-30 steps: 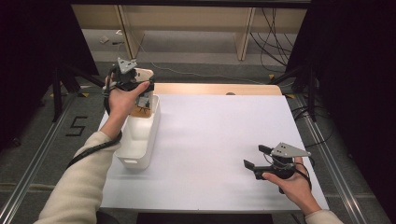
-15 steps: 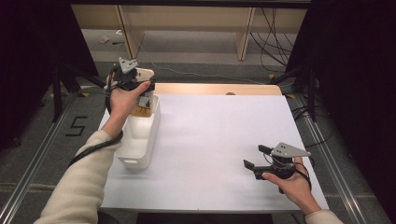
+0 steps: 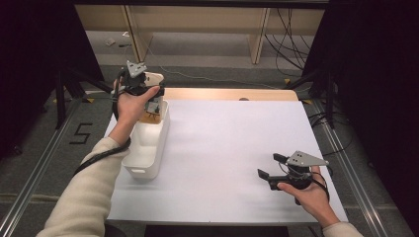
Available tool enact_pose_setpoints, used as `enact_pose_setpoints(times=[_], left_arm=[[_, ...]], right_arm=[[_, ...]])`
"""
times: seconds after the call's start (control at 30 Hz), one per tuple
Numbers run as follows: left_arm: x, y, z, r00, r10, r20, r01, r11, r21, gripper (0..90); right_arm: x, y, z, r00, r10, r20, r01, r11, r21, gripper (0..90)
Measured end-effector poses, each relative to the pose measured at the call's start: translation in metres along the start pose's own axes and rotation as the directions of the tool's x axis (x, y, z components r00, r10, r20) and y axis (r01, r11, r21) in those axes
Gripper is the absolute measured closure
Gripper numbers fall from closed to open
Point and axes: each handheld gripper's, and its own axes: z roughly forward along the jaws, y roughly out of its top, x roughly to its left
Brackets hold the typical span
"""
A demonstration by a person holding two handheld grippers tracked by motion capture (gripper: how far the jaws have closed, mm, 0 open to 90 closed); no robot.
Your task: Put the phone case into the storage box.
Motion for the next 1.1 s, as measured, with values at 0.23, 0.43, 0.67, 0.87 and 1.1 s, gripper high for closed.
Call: enact_pose_setpoints(times=[0.23, 0.43, 0.67, 0.87, 1.1], left_arm=[[0.0015, -0.0021, 0.0023, 1.0, -0.001, -0.001, 0.001, 1.0, 0.002, 11.3], [0.001, -0.003, 0.0037, 1.0, -0.002, 0.0, 0.002, 1.0, 0.001, 11.3], [0.0021, -0.0041, 0.0049, 1.0, 0.0, 0.003, 0.0, 1.0, 0.0, 11.2], [0.0029, -0.0059, 0.0066, 1.0, 0.003, 0.008, -0.003, 1.0, 0.001, 11.2], [0.0047, -0.0084, 0.0086, 1.0, -0.001, 0.001, 0.001, 1.0, 0.007, 11.1]], right_arm=[[0.0, 0.0001, 0.0, 1.0, 0.0, 0.0, 0.0, 1.0, 0.0, 15.5], [-0.0001, 0.0001, -0.0001, 1.0, 0.0, 0.0, 0.0, 1.0, -0.001, 15.5], [-0.0004, 0.0, 0.0, 1.0, 0.002, -0.001, -0.002, 1.0, -0.003, 15.5], [-0.0002, -0.0001, 0.0, 1.0, 0.003, -0.003, -0.003, 1.0, -0.003, 15.5], [-0.0003, -0.0001, 0.0, 1.0, 0.003, -0.002, -0.003, 1.0, -0.001, 15.5]])
